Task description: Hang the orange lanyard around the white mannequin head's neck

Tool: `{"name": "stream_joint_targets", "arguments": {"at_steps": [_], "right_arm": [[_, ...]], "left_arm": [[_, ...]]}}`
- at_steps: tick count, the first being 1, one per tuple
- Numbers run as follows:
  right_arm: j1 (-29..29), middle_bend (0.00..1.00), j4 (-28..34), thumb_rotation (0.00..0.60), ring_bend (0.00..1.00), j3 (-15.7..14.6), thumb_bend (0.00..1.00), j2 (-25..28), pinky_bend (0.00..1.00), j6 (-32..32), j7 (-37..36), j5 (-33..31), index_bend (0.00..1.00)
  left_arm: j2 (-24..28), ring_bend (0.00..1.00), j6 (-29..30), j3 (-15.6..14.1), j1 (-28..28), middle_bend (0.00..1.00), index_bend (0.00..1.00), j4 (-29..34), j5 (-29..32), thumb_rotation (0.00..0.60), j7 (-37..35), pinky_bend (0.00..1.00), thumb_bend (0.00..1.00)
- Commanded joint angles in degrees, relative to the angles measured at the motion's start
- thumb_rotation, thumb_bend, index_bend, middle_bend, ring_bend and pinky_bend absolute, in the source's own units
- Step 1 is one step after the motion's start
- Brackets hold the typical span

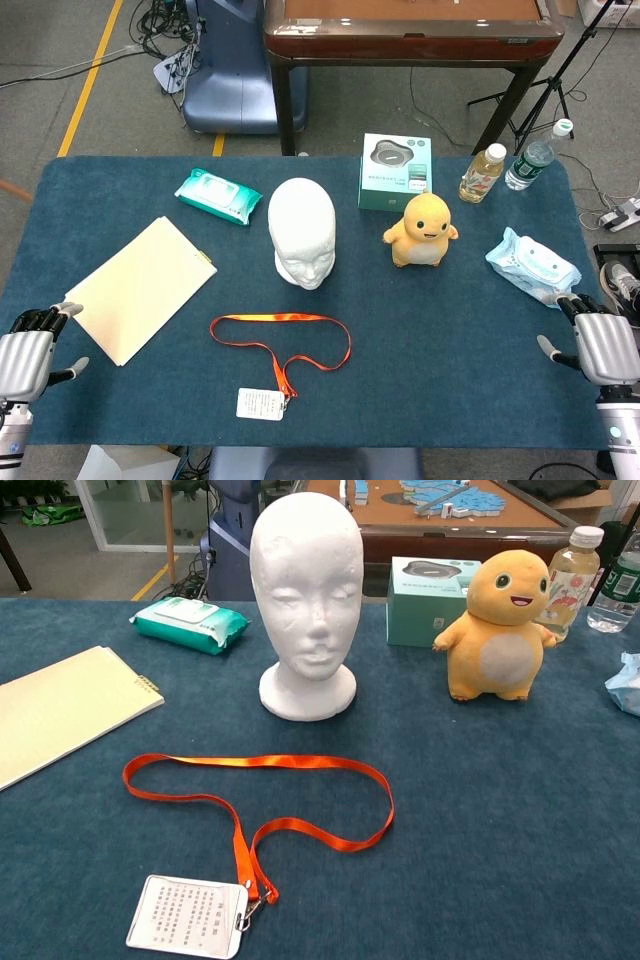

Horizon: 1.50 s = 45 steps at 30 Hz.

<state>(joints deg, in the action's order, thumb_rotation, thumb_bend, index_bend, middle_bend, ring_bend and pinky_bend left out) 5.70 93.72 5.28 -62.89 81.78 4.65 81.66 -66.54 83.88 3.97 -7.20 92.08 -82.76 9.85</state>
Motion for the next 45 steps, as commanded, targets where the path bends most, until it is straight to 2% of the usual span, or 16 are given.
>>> {"name": "stream_joint_targets", "arguments": {"at_steps": [1, 11, 18, 24, 35, 45], "right_arm": [[0.17, 0.36, 0.07, 0.6, 0.29, 0.08, 0.23, 0.1, 0.44, 0.1, -0.04, 0.36, 0.35], [2.0, 0.38, 3.8, 0.6, 0.29, 0.73, 0.23, 2.0, 0.44, -0.16, 1.2, 2.99, 0.35], [6.35, 0.39, 9.19, 0.6, 0.29, 0.41, 0.23, 2.98, 0.44, -7.17, 6.39, 3.12, 0.35], [10.68, 0.39, 11.37, 0.6, 0.29, 0.55, 0.23, 2.33, 0.44, -12.99, 9.8, 3.45, 0.35], [20.36, 0.39, 8.9, 0.6, 0.29, 0.06, 0.23, -1.64, 0.44, -24.4, 13.27, 7.23, 0.35], [23.34, 0.39, 4.45, 0.6, 0.29, 0.05, 0.23, -9.05, 0.44, -25.16, 17.65, 6.35, 0.38]], "left_arm": [[0.01, 0.27, -0.04, 0.02, -0.1, 0.24, 0.24, 0.08, -0.05, 0.6, -0.03, 0.17, 0.11], [0.7, 0.27, -1.42, 0.2, -1.35, 0.24, 0.25, 0.59, -0.73, 0.6, -0.52, 0.17, 0.11], [0.89, 0.27, -2.25, -0.29, -2.05, 0.24, 0.25, 1.23, -1.7, 0.6, -0.18, 0.17, 0.11], [1.57, 0.27, -2.27, -0.42, -2.25, 0.24, 0.25, 2.02, -2.15, 0.6, -0.12, 0.17, 0.11], [2.08, 0.27, -1.87, -0.84, -2.32, 0.24, 0.25, 3.21, -3.12, 0.6, 0.05, 0.17, 0.11], [1.95, 0.27, -1.8, -1.07, -2.42, 0.24, 0.25, 3.27, -3.53, 0.6, -0.32, 0.17, 0.11]]}}
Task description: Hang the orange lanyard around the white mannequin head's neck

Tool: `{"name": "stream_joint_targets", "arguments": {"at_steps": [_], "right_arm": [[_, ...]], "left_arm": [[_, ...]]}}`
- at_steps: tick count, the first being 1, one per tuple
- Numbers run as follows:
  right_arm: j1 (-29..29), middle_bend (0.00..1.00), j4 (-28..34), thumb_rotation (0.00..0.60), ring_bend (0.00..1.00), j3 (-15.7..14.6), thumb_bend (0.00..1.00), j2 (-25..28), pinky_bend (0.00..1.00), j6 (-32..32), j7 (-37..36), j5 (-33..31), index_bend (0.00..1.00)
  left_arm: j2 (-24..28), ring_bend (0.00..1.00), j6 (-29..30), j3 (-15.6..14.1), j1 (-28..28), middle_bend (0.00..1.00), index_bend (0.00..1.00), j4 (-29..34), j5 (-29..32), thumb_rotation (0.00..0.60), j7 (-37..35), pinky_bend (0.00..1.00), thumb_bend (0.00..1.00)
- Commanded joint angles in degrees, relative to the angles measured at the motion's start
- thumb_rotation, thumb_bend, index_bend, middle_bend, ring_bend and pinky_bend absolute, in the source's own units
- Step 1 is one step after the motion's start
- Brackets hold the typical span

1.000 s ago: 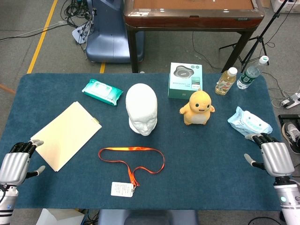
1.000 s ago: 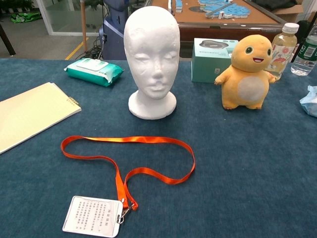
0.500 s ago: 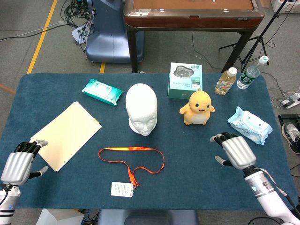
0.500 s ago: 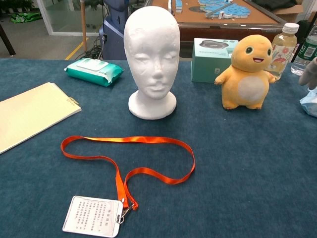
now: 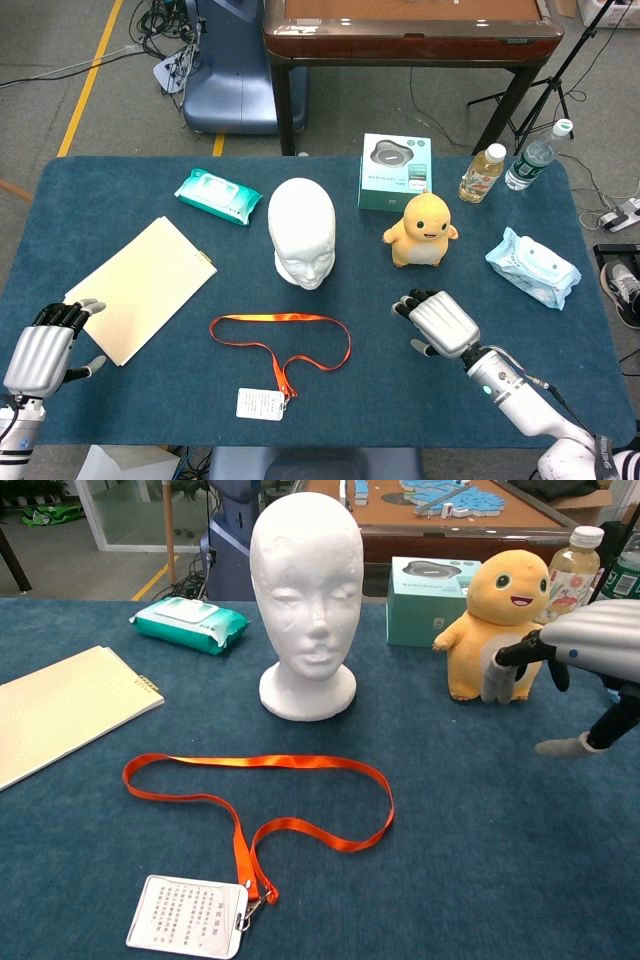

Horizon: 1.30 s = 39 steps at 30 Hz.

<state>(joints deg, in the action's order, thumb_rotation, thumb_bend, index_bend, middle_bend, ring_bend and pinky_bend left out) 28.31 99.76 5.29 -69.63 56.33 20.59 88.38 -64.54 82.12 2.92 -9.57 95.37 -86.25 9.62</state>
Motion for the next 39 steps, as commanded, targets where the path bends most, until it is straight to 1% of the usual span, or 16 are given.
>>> {"name": "stream_joint_targets", "arguments": {"at_steps": [1, 5, 13, 20, 24, 31, 39], "right_arm": [[0.98, 0.39, -1.96, 0.6, 0.29, 0.05, 0.23, -3.09, 0.44, 0.1, 2.1, -0.68, 0.38], [2.26, 0.39, -3.0, 0.6, 0.29, 0.1, 0.23, -6.11, 0.44, -1.2, 3.44, -2.33, 0.39], [4.25, 0.39, -5.53, 0.6, 0.27, -0.11, 0.23, -12.0, 0.44, -1.16, 8.5, -3.1, 0.4], [6.41, 0.39, -10.58, 0.6, 0.26, -0.91, 0.23, -17.07, 0.44, -2.06, 11.49, -2.24, 0.4], [7.8, 0.39, -13.33, 0.6, 0.23, -1.18, 0.23, -19.83, 0.42, -2.64, 12.22, -1.66, 0.41], [9.35, 0.39, -16.38, 0.6, 0.22, -2.03, 0.23, -22.35, 0.41, -2.96, 13.25, -0.34, 0.43], [11.12, 0.39, -19.42, 0.6, 0.2, -2.36, 0.23, -24.75, 0.38, -2.45, 14.21, 1.67, 0.45]], "left_arm": [[-0.08, 0.27, -0.09, -0.04, -0.08, 0.24, 0.25, -0.05, -0.08, 0.6, -0.14, 0.17, 0.11], [-0.16, 0.27, -0.11, -0.05, -0.18, 0.24, 0.25, -0.03, -0.19, 0.6, -0.32, 0.17, 0.11], [-0.14, 0.27, 0.81, -0.39, 0.32, 0.24, 0.25, 0.0, -0.72, 0.6, -0.91, 0.17, 0.11], [-0.09, 0.27, 1.49, -0.64, 0.84, 0.24, 0.25, -0.6, -0.93, 0.6, -2.02, 0.17, 0.11], [-0.09, 0.27, 1.82, -0.79, 1.23, 0.24, 0.25, -1.17, -0.84, 0.6, -2.84, 0.17, 0.11], [-0.23, 0.27, 2.58, -0.82, 1.95, 0.24, 0.25, -2.21, -0.53, 0.6, -4.67, 0.17, 0.11], [-0.4, 0.27, 2.61, -0.87, 2.07, 0.24, 0.25, -2.99, -0.73, 0.6, -5.59, 0.17, 0.11]]}}
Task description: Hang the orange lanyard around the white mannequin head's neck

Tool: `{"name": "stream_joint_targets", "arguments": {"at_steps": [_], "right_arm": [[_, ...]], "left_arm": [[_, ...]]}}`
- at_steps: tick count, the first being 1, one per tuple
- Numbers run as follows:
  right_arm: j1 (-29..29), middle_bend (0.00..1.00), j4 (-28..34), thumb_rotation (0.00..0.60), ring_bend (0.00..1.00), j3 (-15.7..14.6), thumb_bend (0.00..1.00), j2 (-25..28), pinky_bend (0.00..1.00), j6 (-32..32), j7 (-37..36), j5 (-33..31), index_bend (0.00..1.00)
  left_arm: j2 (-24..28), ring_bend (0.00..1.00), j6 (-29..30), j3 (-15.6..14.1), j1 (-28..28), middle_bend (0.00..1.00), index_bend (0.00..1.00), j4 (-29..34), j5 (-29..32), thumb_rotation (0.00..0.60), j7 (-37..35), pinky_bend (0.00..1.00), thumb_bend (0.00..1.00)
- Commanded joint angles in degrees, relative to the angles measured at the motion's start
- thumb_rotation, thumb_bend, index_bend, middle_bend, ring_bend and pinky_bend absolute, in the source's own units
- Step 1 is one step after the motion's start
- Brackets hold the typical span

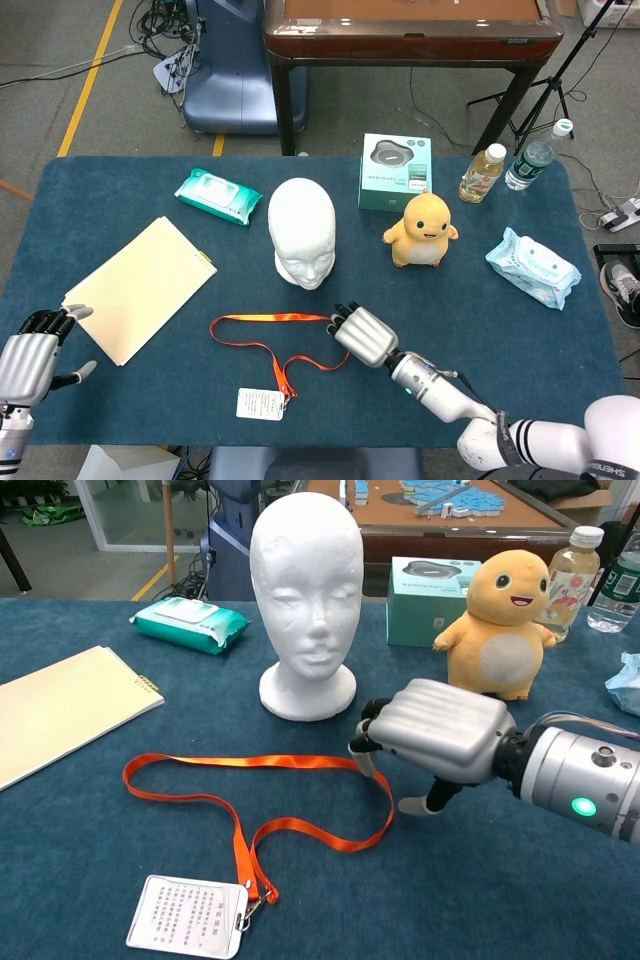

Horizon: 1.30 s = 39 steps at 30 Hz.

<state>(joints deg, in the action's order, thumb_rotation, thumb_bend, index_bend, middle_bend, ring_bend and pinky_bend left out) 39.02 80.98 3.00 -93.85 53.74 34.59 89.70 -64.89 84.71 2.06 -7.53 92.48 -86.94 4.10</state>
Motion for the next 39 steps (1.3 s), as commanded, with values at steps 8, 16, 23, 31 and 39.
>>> {"name": "stream_joint_targets", "arguments": {"at_steps": [8, 16, 23, 31, 39], "right_arm": [[1.23, 0.38, -3.16, 0.6, 0.19, -0.88, 0.28, -1.65, 0.36, -0.25, -0.01, 0.74, 0.47], [1.54, 0.38, -3.05, 0.6, 0.19, -0.82, 0.29, -0.67, 0.36, 0.39, -2.35, 0.61, 0.47], [1.94, 0.38, -1.8, 0.6, 0.19, -1.67, 0.29, 0.73, 0.36, 0.02, -2.22, 1.09, 0.47], [2.3, 0.37, -2.8, 0.6, 0.19, -2.63, 0.29, 0.58, 0.36, -1.08, -0.9, 0.98, 0.47], [2.7, 0.37, -5.01, 0.6, 0.19, -2.84, 0.29, -0.71, 0.36, -1.34, -0.7, 1.0, 0.47]], "left_arm": [[-0.08, 0.27, 0.19, 0.04, 0.3, 0.24, 0.25, -0.53, 0.21, 0.6, -0.5, 0.17, 0.11], [-0.14, 0.27, 0.34, 0.15, 0.61, 0.24, 0.25, -0.78, 0.62, 0.6, -0.6, 0.17, 0.11], [-0.27, 0.27, 0.09, 0.21, 0.59, 0.24, 0.25, -0.73, 0.81, 0.6, -0.37, 0.17, 0.11], [-0.26, 0.27, -0.05, 0.17, 0.77, 0.24, 0.25, -0.82, 1.09, 0.6, -0.37, 0.17, 0.11], [-0.25, 0.27, -0.12, 0.21, 0.87, 0.24, 0.25, -0.93, 1.23, 0.6, -0.58, 0.17, 0.11]]}}
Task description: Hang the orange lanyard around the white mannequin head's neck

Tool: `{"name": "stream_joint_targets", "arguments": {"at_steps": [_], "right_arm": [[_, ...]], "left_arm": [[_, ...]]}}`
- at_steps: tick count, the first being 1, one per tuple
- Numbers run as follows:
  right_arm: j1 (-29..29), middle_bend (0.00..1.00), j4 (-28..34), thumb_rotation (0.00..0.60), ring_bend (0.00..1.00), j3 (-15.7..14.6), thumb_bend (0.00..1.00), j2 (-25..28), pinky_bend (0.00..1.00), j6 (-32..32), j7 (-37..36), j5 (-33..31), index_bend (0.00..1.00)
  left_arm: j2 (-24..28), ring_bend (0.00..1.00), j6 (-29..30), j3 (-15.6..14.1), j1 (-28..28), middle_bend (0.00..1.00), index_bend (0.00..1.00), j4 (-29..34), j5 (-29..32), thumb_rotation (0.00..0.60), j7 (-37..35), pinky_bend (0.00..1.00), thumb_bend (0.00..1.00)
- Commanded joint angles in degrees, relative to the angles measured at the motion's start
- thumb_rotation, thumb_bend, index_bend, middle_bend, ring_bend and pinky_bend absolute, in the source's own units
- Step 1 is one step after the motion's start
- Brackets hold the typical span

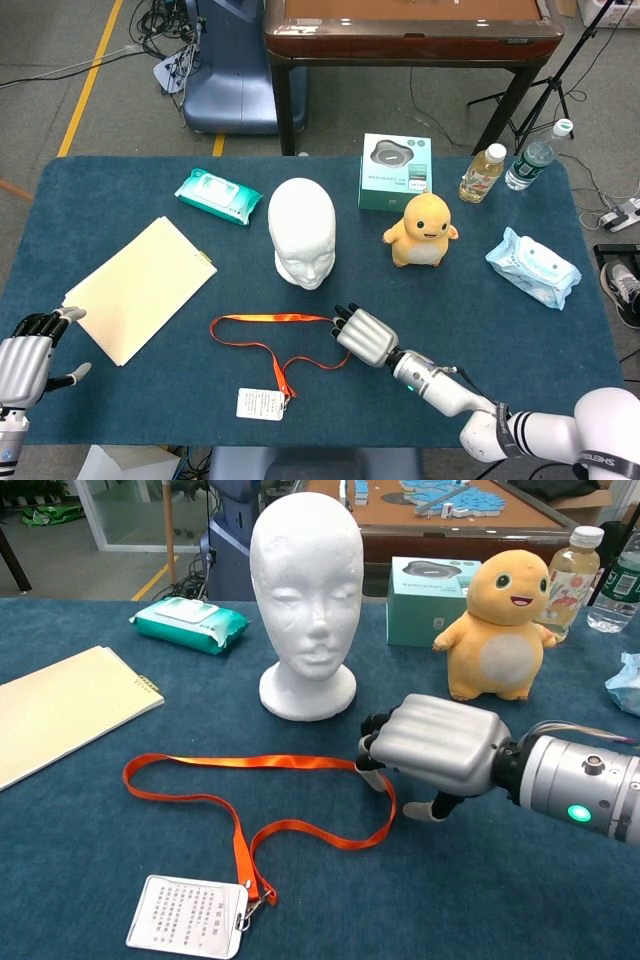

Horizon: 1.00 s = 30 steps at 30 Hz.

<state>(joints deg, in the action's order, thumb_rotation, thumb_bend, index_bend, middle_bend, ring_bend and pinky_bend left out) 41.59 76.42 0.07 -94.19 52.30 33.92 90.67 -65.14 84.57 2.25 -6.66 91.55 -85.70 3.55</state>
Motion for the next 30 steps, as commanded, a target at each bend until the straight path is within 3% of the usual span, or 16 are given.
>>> {"name": "stream_joint_targets", "arguments": {"at_steps": [1, 14, 30], "right_arm": [[0.19, 0.37, -0.66, 0.6, 0.19, 0.12, 0.29, -0.51, 0.36, 0.11, -0.03, 0.04, 0.47], [0.35, 0.35, -2.4, 0.6, 0.15, -0.71, 0.35, -1.4, 0.27, 1.61, -0.09, 1.83, 0.51], [0.21, 0.35, -3.54, 0.6, 0.15, -0.95, 0.39, -2.41, 0.27, 1.85, -0.1, 1.8, 0.55]], "left_arm": [[0.02, 0.27, 0.04, 0.03, 0.0, 0.24, 0.25, 0.01, -0.04, 0.6, -0.06, 0.17, 0.11], [-0.09, 0.27, 0.14, 0.04, 0.16, 0.24, 0.25, -0.27, -0.11, 0.6, -0.39, 0.17, 0.11], [0.11, 0.27, -0.29, 0.07, -0.04, 0.24, 0.25, -0.31, -0.23, 0.6, -0.4, 0.17, 0.11]]}}
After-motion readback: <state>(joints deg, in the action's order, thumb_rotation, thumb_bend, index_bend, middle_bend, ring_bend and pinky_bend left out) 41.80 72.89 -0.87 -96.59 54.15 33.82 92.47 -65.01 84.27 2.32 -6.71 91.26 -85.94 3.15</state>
